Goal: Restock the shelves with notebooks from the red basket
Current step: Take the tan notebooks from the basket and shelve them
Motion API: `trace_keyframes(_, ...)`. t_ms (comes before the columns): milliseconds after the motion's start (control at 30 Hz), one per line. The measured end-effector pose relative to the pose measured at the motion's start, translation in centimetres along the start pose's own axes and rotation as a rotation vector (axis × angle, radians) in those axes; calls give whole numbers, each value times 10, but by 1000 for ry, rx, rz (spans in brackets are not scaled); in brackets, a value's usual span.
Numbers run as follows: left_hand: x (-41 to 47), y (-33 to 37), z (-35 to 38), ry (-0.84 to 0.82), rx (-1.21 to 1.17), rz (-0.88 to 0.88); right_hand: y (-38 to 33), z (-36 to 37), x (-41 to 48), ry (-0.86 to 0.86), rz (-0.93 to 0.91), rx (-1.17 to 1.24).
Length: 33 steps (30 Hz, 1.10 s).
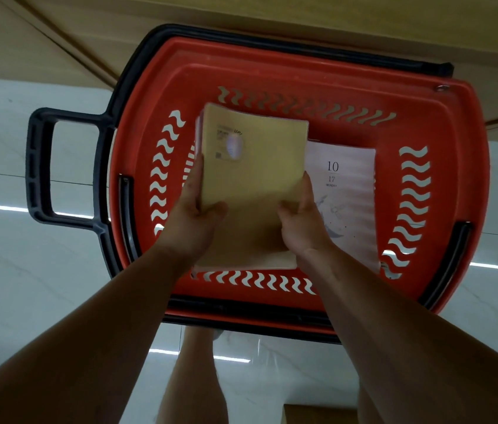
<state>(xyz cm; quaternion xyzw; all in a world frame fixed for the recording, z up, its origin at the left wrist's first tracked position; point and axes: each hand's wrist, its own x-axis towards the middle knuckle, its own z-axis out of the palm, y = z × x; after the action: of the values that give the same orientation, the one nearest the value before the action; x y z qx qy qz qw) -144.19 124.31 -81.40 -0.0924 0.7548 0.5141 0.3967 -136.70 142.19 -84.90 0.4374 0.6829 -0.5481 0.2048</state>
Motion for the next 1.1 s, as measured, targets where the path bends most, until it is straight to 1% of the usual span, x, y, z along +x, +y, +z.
trace_keyframes(67, -8, 8, 0, 11, -32, -7, -5, -5, -5, -22, 13, -20)
trace_keyframes(200, -36, 34, 0, 23, -111, -14, -23, -25, -31, -93, 40, 71)
trace_keyframes(333, -81, 69, -2, 42, -197, -23, -48, -52, -76, -161, 71, 134)
trace_keyframes(533, -172, 146, -5, 46, -227, 38, -93, -92, -160, -267, 132, 209)
trace_keyframes(700, -255, 221, -5, 107, -268, 99, -140, -140, -237, -310, 135, 321)
trace_keyframes(767, -288, 249, -3, 142, -296, 117, -154, -160, -266, -341, 112, 381)
trace_keyframes(833, -320, 279, -1, 165, -340, 114, -167, -180, -294, -367, 54, 390)
trace_keyframes(933, -362, 314, 1, 144, -308, 147, -189, -210, -332, -362, -78, 339)
trace_keyframes(1100, -408, 353, 4, 222, -335, 144, -224, -257, -377, -358, -298, 346)
